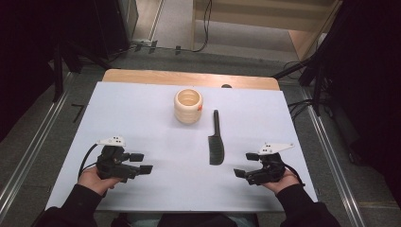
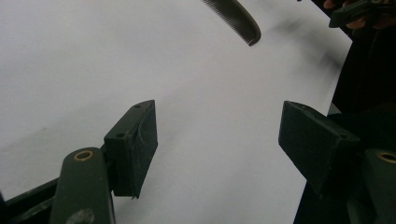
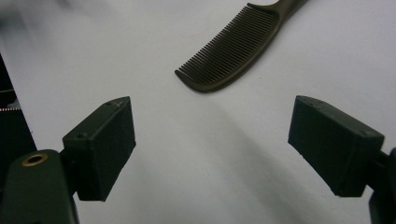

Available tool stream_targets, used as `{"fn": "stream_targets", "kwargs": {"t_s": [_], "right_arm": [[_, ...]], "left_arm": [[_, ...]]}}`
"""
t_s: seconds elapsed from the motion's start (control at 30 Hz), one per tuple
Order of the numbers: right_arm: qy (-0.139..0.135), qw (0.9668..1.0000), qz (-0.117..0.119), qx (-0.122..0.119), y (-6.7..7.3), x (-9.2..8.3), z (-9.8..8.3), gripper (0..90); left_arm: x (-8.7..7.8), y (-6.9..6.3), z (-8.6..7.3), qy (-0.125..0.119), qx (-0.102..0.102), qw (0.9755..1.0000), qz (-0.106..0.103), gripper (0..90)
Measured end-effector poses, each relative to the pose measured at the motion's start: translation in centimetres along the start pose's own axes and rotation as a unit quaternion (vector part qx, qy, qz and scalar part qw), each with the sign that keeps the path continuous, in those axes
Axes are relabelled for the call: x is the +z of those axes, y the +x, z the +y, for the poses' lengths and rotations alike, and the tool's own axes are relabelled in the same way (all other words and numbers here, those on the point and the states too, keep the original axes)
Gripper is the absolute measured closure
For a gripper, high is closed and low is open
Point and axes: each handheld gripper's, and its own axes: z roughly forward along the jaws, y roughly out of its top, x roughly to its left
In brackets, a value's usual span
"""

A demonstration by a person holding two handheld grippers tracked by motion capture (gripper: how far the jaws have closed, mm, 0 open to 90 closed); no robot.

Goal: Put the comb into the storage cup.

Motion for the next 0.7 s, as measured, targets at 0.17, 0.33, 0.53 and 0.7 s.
{"fn": "stream_targets", "kwargs": {"t_s": [0.17, 0.33, 0.53, 0.7], "right_arm": [[-0.001, 1.0000, 0.001, -0.001, 0.04, 0.11, 0.02, 13.0], [0.003, 1.0000, 0.003, -0.004, 0.12, 0.31, 0.09, 13.0], [0.001, 1.0000, 0.003, -0.001, 0.06, 0.25, 0.12, 13.1], [0.000, 1.0000, 0.004, -0.001, 0.07, 0.25, 0.12, 13.1]], "left_arm": [[0.04, -0.07, 0.03, 0.003, 0.003, 1.0000, 0.000, 28.9], [0.05, -0.10, 0.01, 0.004, 0.001, 1.0000, 0.000, 28.9], [0.09, -0.14, 0.01, 0.007, 0.000, 1.0000, 0.000, 28.9], [0.19, -0.14, 0.02, 0.009, 0.003, 1.0000, 0.001, 29.0]]}}
